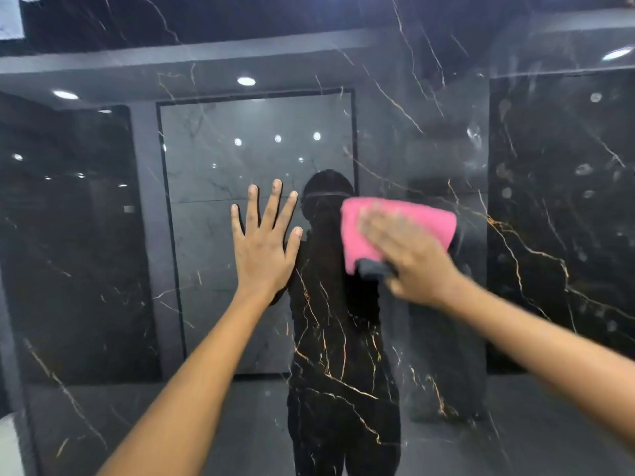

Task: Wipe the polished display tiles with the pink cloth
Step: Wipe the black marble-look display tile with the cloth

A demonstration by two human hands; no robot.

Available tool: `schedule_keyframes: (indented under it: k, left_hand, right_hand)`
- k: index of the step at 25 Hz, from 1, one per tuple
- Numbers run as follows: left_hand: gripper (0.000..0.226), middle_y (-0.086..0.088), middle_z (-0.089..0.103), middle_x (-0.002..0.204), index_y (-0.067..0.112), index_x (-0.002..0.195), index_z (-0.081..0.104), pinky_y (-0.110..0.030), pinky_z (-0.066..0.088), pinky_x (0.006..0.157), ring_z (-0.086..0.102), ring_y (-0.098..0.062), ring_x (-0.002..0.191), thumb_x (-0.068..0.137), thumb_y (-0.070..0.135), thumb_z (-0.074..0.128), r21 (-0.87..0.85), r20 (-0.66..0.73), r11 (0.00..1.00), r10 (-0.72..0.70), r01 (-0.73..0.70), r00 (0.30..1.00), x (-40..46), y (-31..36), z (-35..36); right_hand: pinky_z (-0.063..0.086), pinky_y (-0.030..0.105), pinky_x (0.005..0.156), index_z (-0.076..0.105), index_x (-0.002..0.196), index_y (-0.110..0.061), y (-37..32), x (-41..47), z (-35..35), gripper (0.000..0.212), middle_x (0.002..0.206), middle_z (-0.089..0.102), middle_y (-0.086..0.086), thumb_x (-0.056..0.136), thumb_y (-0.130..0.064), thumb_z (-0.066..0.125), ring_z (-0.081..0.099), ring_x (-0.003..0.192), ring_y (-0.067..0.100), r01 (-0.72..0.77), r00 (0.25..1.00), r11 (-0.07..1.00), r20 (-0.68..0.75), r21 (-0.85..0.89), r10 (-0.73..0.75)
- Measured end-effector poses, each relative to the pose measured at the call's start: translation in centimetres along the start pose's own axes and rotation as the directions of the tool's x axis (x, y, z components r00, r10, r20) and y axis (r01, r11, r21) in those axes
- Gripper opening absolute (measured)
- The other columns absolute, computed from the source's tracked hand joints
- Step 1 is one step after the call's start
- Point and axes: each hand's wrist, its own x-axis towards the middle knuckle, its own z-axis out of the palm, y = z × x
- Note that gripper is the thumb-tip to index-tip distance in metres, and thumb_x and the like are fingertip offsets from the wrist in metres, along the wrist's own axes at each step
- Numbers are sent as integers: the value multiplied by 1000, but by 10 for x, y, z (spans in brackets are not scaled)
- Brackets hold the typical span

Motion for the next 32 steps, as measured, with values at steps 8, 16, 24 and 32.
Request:
schedule_keyframes:
  k: [8, 16, 24, 32]
  left_hand:
    - [54, 5, 11, 163, 28, 154, 18, -54, 4, 119, 5, -28, 150, 102, 35, 28, -28, 0, 999, -16, 16, 1000, -2, 1, 2]
    - [49, 6, 20, 159, 18, 149, 37, -40, -6, 121, 9, -18, 150, 102, 29, 29, -390, -4, 914, -119, 108, 993, -30, 4, -22]
    - [56, 1, 11, 161, 20, 153, 17, -42, -4, 120, -4, -20, 150, 100, 30, 30, -60, 88, 982, -172, 178, 981, -137, 9, 10]
    - [57, -1, 11, 161, 21, 154, 15, -43, -3, 121, -6, -20, 150, 100, 30, 30, -32, 63, 988, -151, 153, 987, -142, 9, 16]
  right_hand:
    - [16, 35, 118, 46, 140, -2, 66, 77, -39, 75, 148, 40, 16, 67, 6, 60, 30, 141, 35, -379, 913, 923, -133, 67, 385]
    - [36, 41, 110, 53, 136, -10, -83, -49, 26, 79, 143, 49, 8, 60, -2, 72, 44, 134, 23, 477, 771, 850, 358, 224, -527]
    - [14, 36, 118, 40, 142, -9, -55, -48, 18, 86, 148, 40, 10, 62, 3, 69, 30, 140, 27, -184, 980, 965, 109, 186, 166]
    - [41, 45, 103, 60, 126, -5, 11, -7, -26, 59, 133, 58, 11, 68, -3, 70, 52, 124, 34, -332, 941, 938, -40, 98, 337]
